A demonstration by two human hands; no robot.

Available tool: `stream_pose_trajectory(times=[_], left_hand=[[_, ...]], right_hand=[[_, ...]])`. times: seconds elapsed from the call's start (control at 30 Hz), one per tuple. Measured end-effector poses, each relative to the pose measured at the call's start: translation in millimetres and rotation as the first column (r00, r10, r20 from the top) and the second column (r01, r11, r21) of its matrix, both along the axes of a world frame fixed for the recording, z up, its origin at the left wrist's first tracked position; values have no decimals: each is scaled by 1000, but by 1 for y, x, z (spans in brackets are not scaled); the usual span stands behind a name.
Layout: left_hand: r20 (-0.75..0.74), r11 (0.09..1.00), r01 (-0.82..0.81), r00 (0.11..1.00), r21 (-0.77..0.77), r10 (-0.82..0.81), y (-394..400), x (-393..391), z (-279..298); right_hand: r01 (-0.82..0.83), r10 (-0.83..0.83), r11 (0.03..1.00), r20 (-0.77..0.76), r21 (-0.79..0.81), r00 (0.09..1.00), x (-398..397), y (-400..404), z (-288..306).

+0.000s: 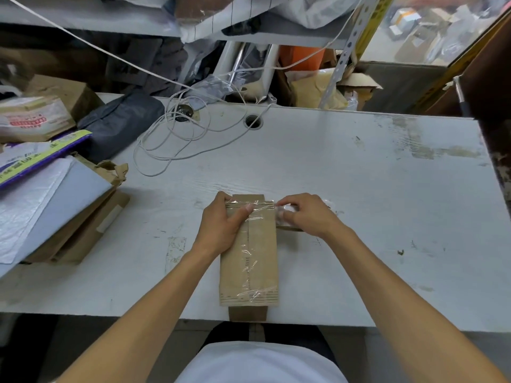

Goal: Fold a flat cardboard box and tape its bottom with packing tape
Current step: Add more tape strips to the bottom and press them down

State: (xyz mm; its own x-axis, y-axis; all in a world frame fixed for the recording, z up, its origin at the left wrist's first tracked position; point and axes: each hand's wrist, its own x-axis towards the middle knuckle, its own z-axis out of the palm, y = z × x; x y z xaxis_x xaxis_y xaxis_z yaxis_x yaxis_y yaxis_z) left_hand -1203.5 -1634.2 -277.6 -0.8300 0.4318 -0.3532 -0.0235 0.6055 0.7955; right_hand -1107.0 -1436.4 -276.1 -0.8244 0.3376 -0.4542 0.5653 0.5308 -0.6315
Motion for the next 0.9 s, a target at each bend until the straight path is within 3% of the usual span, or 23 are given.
stream_pose_trajectory(times=[0.1,0.23,0.43,0.5,0.6,0.7,0.8,0.9], left_hand=[[6,1000,-14,1000,8,14,-1,-1,-1],[8,999,-20,1000,26,19,-3,-1,-3],[-13,1000,-17,1000,12,17,0,0,-2],[-22,1000,-25,999,9,25,0,0,-3],[-29,999,-31,999,18,31,2,1,-5],[-15,999,-35,999,21,35,2,1,-6],[-9,999,-39,999,26,39,1,1,-5],[-5,999,-44,999,28,44,2,2,-5]], right_hand=[[5,-4,999,-9,32,1000,8,5,0],[111,-119,975,-28,-191,993,32,19,-6],[133,-151,957,-52,-257,987,44,31,-16],[252,-276,951,-125,-180,953,51,45,-20],[416,-401,905,-144,90,905,62,77,-34],[324,-321,924,-45,201,946,63,101,-50],[113,-126,965,42,238,991,54,102,-62],[31,-62,967,118,253,991,45,98,-64]])
